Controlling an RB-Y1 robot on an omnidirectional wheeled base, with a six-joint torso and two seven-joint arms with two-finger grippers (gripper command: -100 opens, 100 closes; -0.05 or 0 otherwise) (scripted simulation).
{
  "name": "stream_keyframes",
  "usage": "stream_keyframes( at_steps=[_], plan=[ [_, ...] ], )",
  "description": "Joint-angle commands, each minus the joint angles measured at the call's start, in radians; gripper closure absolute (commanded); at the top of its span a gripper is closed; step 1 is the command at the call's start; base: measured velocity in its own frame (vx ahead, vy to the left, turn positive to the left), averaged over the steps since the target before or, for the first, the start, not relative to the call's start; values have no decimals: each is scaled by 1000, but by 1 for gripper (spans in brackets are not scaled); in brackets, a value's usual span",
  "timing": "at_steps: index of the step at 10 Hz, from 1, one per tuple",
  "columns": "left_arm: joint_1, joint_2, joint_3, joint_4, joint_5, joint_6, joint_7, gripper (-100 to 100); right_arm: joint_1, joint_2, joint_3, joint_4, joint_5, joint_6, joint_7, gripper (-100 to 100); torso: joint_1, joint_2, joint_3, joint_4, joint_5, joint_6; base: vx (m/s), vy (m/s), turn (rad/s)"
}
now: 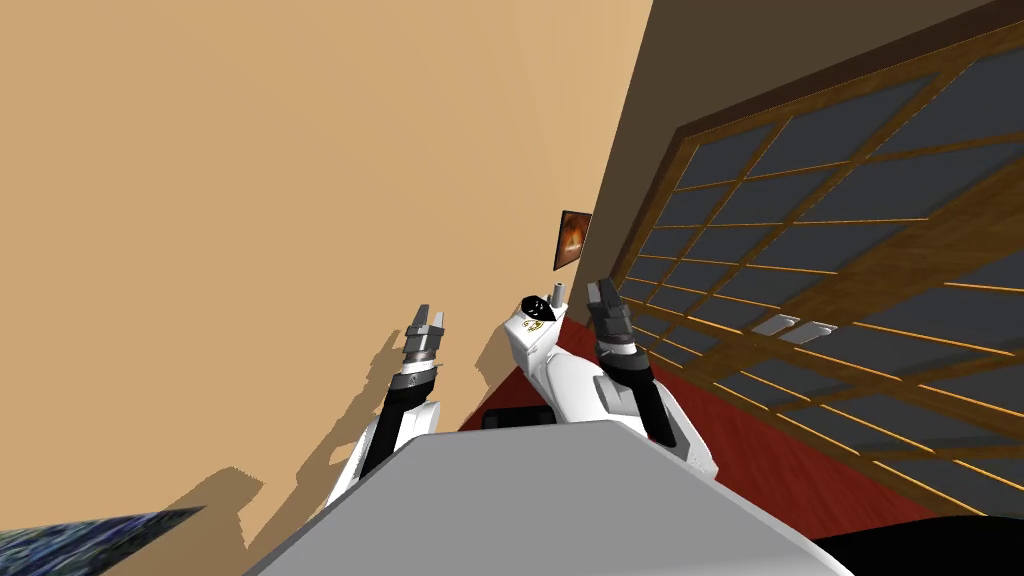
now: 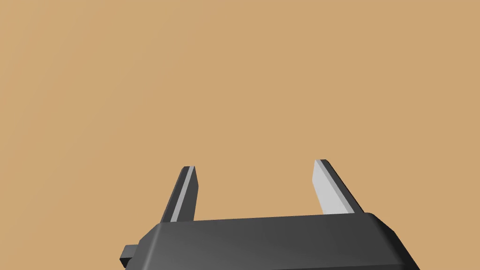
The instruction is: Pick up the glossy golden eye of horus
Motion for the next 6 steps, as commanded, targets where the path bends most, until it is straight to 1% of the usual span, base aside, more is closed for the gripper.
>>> stream_keyframes(
  at_steps=[1,2,3,4,5,6],
  plan=[
    [0,0,0,0,0,0,0,0,-31,-48,0,27,50,-50,-13,-100,0,0,0,0,0,0,29,-36,185],
    [0,0,0,0,0,0,0,0,-31,-48,0,27,63,-51,-13,-100,0,0,0,0,0,0,21,-33,58],
    [0,0,0,0,0,0,0,0,-56,-74,1,47,101,-83,-21,-100,0,0,0,0,0,1,18,-24,121],
    [0,0,0,0,0,0,0,0,-56,-74,1,47,109,-83,-21,-100,1,0,0,0,0,0,15,-20,76],
    [0,0,0,0,0,0,0,0,-84,-99,2,70,148,-118,-30,-100,1,1,0,0,0,1,17,-21,132],
    [0,0,0,0,0,0,0,0,-84,-99,2,70,159,-118,-30,-100,1,0,0,0,0,0,14,-24,87]
  ],
)
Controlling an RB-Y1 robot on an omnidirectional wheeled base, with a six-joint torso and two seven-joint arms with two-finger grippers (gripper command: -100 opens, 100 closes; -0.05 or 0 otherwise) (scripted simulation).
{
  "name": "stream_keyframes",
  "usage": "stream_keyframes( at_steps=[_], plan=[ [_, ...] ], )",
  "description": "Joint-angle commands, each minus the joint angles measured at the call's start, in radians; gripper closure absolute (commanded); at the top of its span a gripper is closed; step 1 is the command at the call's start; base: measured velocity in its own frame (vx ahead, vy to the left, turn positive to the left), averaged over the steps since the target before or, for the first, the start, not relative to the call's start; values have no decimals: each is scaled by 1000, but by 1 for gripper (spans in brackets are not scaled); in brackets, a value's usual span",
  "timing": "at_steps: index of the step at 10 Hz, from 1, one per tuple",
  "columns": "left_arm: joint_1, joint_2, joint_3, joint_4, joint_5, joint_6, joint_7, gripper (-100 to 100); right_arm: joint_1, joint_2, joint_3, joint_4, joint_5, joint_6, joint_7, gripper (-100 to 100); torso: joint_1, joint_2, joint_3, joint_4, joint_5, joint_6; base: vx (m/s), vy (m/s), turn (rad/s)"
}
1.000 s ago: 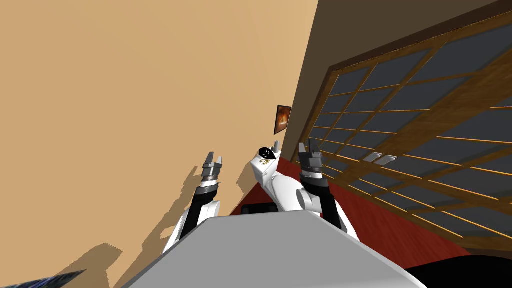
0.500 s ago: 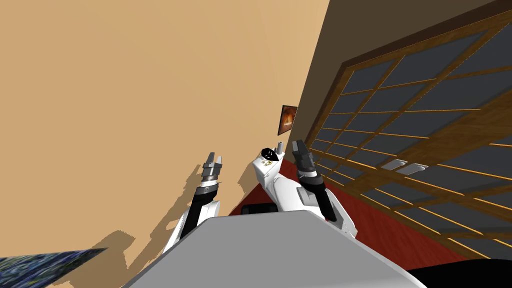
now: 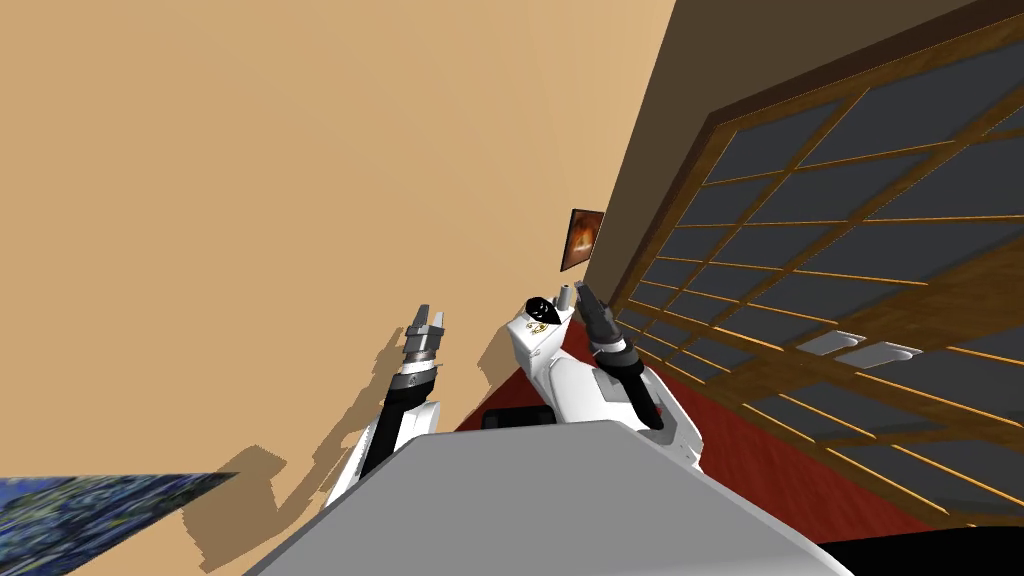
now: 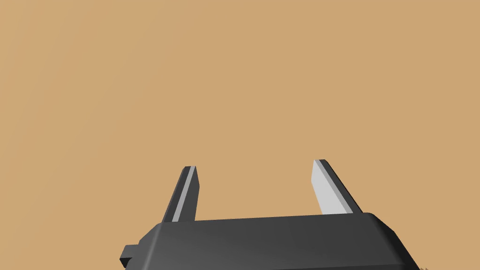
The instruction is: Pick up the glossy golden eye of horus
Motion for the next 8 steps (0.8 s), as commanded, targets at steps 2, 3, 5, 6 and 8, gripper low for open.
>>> stream_keyframes(
  at_steps=[2,3,5,6,8],
  plan=[
    [0,0,0,0,0,0,0,0,-32,-25,6,26,69,-42,-8,-100,0,0,0,0,0,0,19,-27,115],
    [0,0,0,0,0,0,0,0,-63,-48,8,52,104,-80,-18,-100,0,0,0,0,0,0,23,-24,189],
    [0,0,0,0,0,0,0,0,-94,-71,11,78,161,-119,-28,-100,0,0,0,0,0,0,13,-28,119],
    [0,0,0,0,0,0,0,0,-94,-71,11,78,188,-119,-28,-100,0,0,0,0,0,0,13,-27,93],
    [0,0,0,0,0,0,0,0,-127,-93,14,105,251,-159,-39,-100,0,-1,0,0,0,-1,21,-33,161]
  ],
)
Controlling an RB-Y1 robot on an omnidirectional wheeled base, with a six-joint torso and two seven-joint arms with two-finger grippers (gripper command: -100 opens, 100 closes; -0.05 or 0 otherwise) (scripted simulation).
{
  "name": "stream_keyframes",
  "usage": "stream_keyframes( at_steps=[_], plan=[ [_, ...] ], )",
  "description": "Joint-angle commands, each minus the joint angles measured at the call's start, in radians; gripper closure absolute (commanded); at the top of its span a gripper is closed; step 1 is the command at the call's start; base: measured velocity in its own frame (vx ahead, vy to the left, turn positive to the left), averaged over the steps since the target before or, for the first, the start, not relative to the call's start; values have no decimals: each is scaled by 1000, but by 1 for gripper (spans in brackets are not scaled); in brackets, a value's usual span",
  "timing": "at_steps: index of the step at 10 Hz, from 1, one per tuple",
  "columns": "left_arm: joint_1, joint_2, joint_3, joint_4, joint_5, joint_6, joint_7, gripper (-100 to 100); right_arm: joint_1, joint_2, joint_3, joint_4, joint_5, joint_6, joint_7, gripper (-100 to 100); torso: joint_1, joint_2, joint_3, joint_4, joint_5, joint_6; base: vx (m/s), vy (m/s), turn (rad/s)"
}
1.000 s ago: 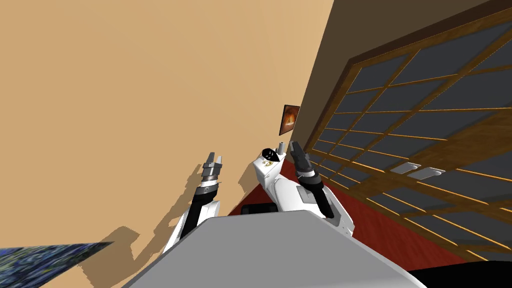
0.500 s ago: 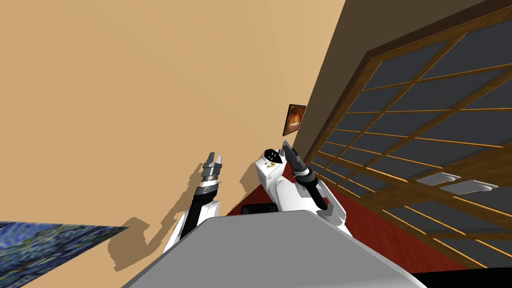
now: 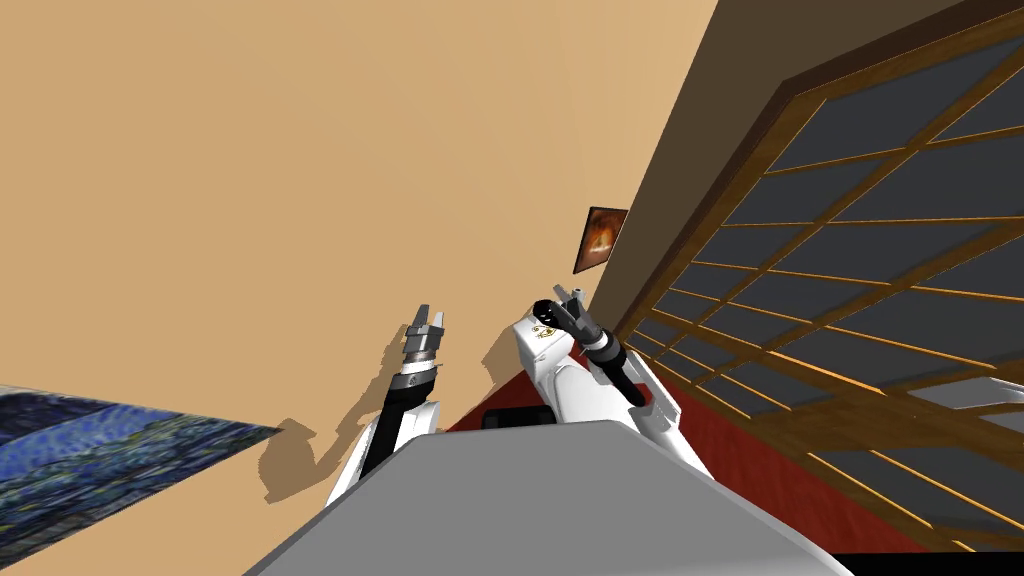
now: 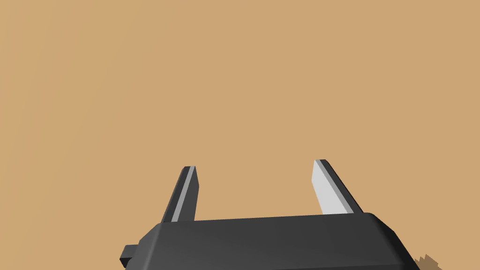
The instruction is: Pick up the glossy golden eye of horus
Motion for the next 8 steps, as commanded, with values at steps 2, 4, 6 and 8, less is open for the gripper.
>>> stream_keyframes(
  at_steps=[2,4,6,8],
  plan=[
    [0,0,0,0,0,0,0,0,-38,-25,5,28,71,-44,-14,-100,1,1,0,0,0,0,10,-16,85],
    [0,0,0,0,0,0,0,0,-72,-47,9,56,128,-84,-25,-100,1,0,0,0,0,0,15,-26,131],
    [0,0,0,0,0,0,0,0,-72,-47,9,56,175,-84,-25,-100,0,0,0,0,0,0,14,-23,52],
    [0,0,0,0,0,0,0,0,-106,-69,14,84,236,-123,-36,-100,1,0,0,0,0,-1,13,-21,155]
  ],
)
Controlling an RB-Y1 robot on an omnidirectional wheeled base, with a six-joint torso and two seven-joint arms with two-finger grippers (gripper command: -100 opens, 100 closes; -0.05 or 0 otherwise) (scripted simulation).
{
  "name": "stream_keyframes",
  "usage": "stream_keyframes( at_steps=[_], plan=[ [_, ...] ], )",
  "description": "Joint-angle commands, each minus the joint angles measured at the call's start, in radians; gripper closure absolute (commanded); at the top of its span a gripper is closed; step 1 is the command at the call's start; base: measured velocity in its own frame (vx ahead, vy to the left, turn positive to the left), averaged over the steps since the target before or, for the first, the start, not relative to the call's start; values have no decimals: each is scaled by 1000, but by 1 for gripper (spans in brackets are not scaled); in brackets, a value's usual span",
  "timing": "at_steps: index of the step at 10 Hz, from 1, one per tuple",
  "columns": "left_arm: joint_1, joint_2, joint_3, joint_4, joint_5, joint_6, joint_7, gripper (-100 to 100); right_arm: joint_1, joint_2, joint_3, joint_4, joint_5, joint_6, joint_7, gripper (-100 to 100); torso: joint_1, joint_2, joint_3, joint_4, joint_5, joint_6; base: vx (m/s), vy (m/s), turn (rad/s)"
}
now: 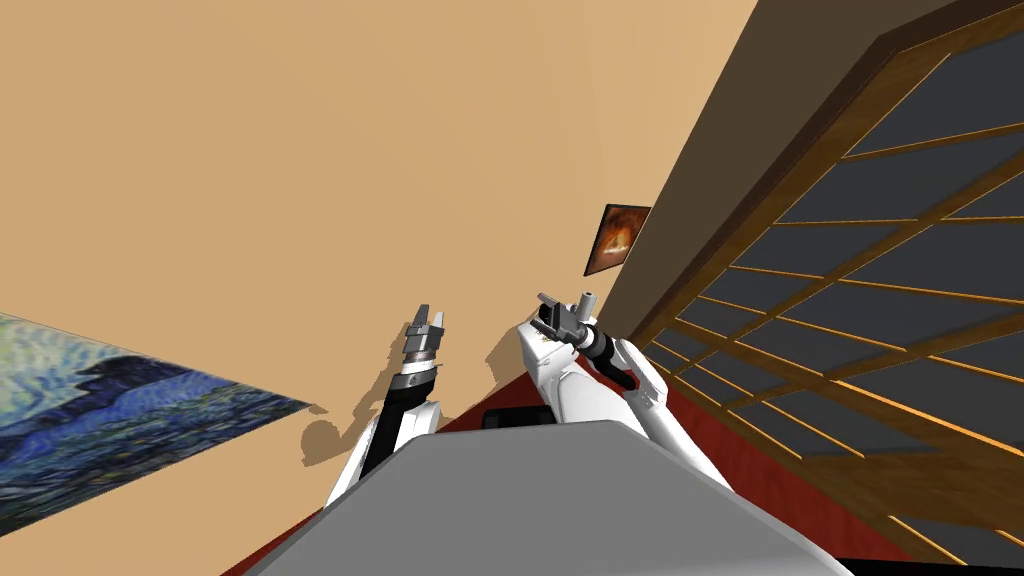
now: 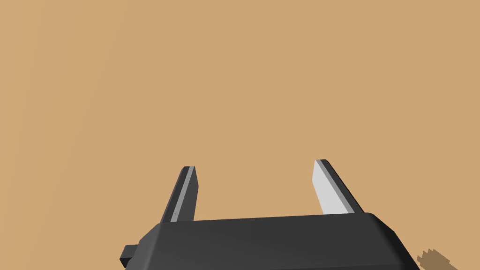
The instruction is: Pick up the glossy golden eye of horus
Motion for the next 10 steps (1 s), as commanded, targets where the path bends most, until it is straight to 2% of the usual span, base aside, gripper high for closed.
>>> stream_keyframes(
  at_steps=[1,2,4,5,7,8,10],
  plan=[
    [0,0,0,0,0,0,0,0,-4,-3,3,-3,36,0,-5,-100,0,0,0,0,0,0,6,-8,5],
    [0,0,0,0,0,0,0,0,-38,-25,8,25,73,-39,-16,-100,1,1,0,0,0,0,3,-10,196],
    [0,0,0,0,0,0,0,0,-38,-25,8,25,113,-39,-16,-100,0,0,0,0,0,0,7,-19,49],
    [0,0,0,0,0,0,0,0,-73,-48,13,52,153,-77,-27,-100,1,1,0,0,0,0,12,-14,196],
    [0,0,0,0,0,0,0,0,-73,-48,13,52,192,-77,-27,-100,0,0,0,0,0,0,10,-18,52],
    [0,0,0,0,0,0,0,0,-107,-70,18,79,232,-113,-38,-100,1,1,0,0,0,0,8,-18,188],
    [0,0,0,0,0,0,0,0,-107,-70,18,79,272,-113,-38,-100,0,0,0,0,0,0,8,-18,53]
  ],
)
